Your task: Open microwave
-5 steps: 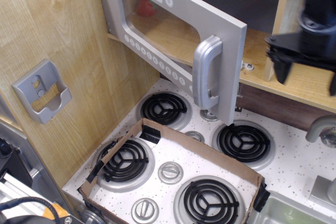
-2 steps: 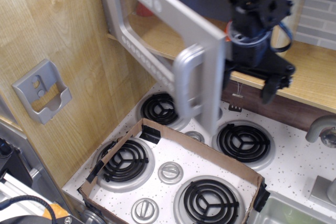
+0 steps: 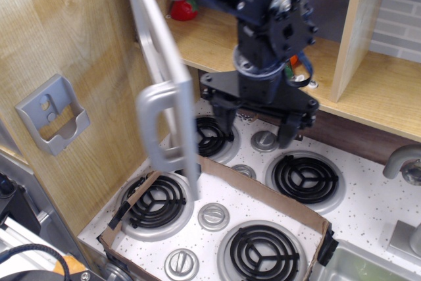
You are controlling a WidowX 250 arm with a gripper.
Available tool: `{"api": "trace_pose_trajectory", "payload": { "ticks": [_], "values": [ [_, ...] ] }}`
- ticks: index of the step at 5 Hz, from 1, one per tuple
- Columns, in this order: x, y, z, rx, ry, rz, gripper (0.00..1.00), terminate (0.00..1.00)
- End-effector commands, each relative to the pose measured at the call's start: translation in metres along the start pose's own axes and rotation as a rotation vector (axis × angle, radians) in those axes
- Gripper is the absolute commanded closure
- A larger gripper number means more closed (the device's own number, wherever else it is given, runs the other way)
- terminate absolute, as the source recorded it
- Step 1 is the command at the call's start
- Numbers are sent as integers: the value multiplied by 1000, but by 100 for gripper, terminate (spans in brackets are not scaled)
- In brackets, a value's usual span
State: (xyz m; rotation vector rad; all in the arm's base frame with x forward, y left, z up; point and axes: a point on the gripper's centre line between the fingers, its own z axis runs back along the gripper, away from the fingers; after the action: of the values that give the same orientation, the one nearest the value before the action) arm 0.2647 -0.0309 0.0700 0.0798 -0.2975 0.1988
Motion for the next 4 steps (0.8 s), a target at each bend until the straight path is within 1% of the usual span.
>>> {"api": "trace_pose_trajectory", "payload": {
  "ticks": [1, 2, 4],
  "values": [
    [2, 41, 34, 58, 61, -5, 0, 0],
    [4, 63, 40, 9, 95, 29, 0, 0],
    [4, 63, 40, 9, 95, 29, 0, 0]
  ]
}}
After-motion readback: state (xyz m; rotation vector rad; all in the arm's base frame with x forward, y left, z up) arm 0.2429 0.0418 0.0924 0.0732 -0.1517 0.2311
